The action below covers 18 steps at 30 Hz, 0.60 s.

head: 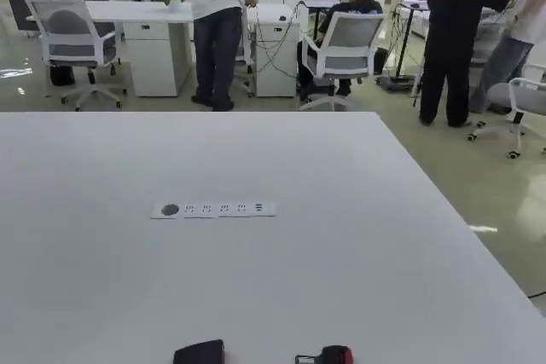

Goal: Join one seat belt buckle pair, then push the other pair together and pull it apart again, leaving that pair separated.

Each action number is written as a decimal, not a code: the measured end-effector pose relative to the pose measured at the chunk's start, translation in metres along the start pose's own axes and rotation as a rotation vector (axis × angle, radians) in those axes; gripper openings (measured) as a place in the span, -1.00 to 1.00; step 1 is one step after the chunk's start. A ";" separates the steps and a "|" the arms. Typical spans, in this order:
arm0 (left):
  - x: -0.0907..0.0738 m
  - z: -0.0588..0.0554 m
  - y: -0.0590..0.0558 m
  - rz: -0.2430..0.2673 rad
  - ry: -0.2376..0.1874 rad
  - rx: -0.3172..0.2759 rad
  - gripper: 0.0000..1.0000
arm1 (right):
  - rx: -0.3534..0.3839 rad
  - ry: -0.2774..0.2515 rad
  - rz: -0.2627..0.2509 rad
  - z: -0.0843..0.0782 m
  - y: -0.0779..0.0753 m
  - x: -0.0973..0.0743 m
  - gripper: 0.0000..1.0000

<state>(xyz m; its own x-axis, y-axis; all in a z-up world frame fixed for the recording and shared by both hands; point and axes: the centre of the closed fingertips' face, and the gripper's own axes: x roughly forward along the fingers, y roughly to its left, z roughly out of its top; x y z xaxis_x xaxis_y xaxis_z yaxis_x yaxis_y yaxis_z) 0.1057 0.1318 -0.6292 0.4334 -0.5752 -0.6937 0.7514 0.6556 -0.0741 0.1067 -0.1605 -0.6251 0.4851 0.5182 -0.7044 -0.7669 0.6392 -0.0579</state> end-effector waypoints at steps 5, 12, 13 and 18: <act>-0.001 0.001 -0.002 -0.003 0.004 0.005 0.99 | -0.001 0.002 0.002 0.000 0.001 0.001 0.98; -0.001 0.004 -0.001 -0.002 0.003 0.010 0.99 | -0.004 0.006 0.003 -0.001 0.001 0.002 0.98; -0.001 0.004 -0.001 -0.003 0.001 0.010 0.99 | -0.004 0.006 0.003 -0.001 0.001 0.001 0.98; 0.000 0.008 -0.002 -0.002 -0.004 0.010 0.99 | -0.004 0.006 -0.003 -0.001 -0.002 0.001 0.98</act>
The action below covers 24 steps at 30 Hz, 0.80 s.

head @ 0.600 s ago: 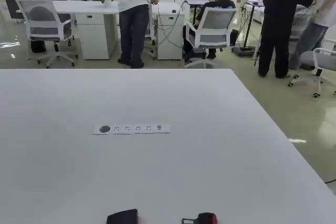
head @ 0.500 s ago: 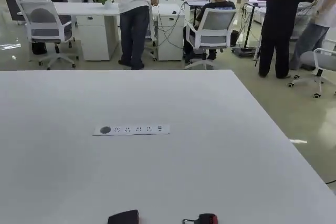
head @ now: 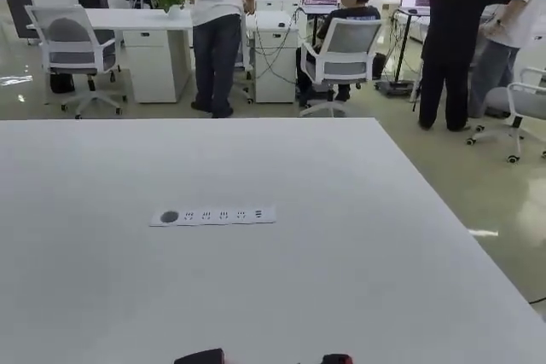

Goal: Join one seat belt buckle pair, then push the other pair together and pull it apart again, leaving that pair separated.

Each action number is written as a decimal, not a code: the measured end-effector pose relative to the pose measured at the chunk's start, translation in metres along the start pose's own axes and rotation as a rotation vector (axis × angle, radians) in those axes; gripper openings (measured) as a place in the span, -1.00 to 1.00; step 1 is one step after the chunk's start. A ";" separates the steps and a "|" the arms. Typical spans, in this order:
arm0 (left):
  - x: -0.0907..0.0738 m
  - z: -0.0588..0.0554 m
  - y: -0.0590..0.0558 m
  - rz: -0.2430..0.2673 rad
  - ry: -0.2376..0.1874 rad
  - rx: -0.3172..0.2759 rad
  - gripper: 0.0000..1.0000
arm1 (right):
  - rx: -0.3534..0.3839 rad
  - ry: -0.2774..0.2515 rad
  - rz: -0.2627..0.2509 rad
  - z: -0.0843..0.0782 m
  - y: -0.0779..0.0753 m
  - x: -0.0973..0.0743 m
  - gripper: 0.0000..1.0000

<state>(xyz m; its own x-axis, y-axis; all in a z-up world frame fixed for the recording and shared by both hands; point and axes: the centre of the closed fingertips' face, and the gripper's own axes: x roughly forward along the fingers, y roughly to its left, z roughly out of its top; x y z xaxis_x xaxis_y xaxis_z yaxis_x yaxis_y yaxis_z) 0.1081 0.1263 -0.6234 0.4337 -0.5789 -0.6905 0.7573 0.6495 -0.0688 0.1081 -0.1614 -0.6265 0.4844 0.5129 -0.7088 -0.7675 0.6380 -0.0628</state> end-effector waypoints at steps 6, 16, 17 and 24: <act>0.000 0.000 0.000 0.001 -0.002 -0.001 0.99 | 0.004 0.001 -0.010 0.000 -0.003 -0.002 0.99; 0.002 -0.008 -0.001 0.000 -0.001 -0.011 0.99 | 0.020 -0.008 -0.003 0.004 0.001 -0.004 0.99; 0.002 -0.008 -0.003 -0.001 -0.001 -0.011 0.99 | 0.020 -0.008 -0.002 0.005 0.001 -0.004 0.99; 0.002 -0.006 -0.005 -0.002 -0.011 -0.016 0.99 | 0.015 -0.002 -0.002 0.004 0.003 -0.005 0.99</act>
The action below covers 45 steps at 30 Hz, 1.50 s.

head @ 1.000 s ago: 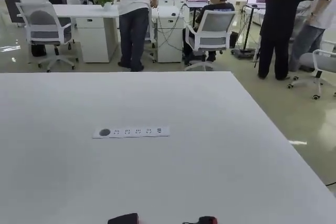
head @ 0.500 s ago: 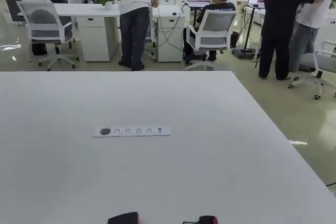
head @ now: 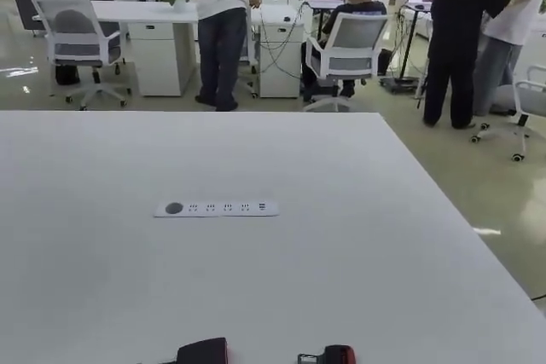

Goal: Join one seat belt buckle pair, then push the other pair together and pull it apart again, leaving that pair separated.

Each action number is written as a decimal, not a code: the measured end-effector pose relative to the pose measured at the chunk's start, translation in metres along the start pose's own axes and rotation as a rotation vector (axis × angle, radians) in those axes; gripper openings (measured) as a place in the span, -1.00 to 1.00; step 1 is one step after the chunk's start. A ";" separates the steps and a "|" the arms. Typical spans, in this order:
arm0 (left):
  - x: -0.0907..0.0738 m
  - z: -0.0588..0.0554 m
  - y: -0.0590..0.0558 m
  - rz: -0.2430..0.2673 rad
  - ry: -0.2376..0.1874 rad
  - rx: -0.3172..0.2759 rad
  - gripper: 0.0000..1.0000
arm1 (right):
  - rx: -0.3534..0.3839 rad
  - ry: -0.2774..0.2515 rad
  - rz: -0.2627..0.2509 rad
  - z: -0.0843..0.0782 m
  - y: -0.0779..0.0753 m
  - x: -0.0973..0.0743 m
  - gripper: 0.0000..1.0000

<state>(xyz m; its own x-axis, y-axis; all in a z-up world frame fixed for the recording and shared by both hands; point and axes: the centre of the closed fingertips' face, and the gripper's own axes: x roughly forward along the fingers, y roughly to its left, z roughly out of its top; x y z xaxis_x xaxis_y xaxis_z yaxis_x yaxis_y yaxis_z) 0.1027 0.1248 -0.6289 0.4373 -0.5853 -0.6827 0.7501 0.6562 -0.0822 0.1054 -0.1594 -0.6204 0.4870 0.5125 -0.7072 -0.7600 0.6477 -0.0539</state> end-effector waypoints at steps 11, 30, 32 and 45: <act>0.000 0.005 0.000 0.001 -0.026 -0.011 0.99 | -0.007 -0.001 -0.002 0.004 -0.002 -0.001 0.97; -0.003 0.005 0.001 0.001 -0.030 0.001 0.99 | -0.004 -0.012 0.005 0.009 0.000 0.001 0.99; -0.003 0.004 0.001 0.000 -0.027 0.004 0.99 | -0.005 -0.011 0.005 0.009 0.000 0.001 0.99; -0.001 0.006 -0.004 -0.014 -0.020 0.041 0.92 | -0.027 0.023 0.046 0.006 0.005 0.005 0.69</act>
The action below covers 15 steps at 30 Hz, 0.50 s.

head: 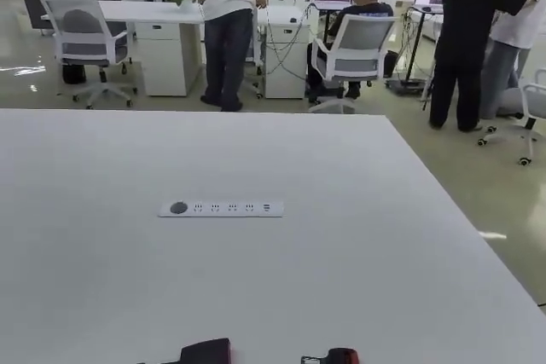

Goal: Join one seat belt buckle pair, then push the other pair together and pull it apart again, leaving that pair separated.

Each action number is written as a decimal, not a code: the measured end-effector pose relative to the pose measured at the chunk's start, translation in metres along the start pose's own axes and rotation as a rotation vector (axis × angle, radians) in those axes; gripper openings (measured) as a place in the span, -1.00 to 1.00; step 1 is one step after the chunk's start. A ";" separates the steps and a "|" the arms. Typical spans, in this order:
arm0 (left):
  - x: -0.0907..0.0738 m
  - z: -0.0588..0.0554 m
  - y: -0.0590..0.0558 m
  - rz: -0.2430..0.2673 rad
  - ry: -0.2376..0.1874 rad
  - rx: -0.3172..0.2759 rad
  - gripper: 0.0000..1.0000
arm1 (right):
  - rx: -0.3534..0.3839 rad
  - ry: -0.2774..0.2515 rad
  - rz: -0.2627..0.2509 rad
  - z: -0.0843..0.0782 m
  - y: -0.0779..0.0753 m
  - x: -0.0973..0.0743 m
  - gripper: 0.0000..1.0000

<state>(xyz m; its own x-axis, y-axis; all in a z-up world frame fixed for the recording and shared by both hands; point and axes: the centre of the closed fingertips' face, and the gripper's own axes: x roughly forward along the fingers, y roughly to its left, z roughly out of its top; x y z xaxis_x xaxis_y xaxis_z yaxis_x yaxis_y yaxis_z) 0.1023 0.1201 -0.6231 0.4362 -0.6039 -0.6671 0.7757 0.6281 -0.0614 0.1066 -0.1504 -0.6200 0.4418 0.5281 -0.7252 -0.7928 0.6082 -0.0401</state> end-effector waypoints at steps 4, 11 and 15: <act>0.001 -0.002 0.002 0.002 -0.008 0.006 0.83 | -0.016 -0.012 0.006 0.002 -0.002 0.001 0.62; 0.000 -0.004 -0.003 -0.002 0.012 0.011 0.67 | -0.015 -0.034 0.027 0.006 0.001 0.008 0.49; 0.000 -0.007 0.000 0.005 0.021 0.001 0.64 | -0.005 -0.042 0.031 0.008 0.001 0.012 0.47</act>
<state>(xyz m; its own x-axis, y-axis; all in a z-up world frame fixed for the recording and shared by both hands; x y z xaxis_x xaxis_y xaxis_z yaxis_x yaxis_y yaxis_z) 0.0987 0.1234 -0.6287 0.4303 -0.5902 -0.6830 0.7740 0.6306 -0.0574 0.1148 -0.1388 -0.6232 0.4341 0.5713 -0.6965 -0.8085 0.5882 -0.0214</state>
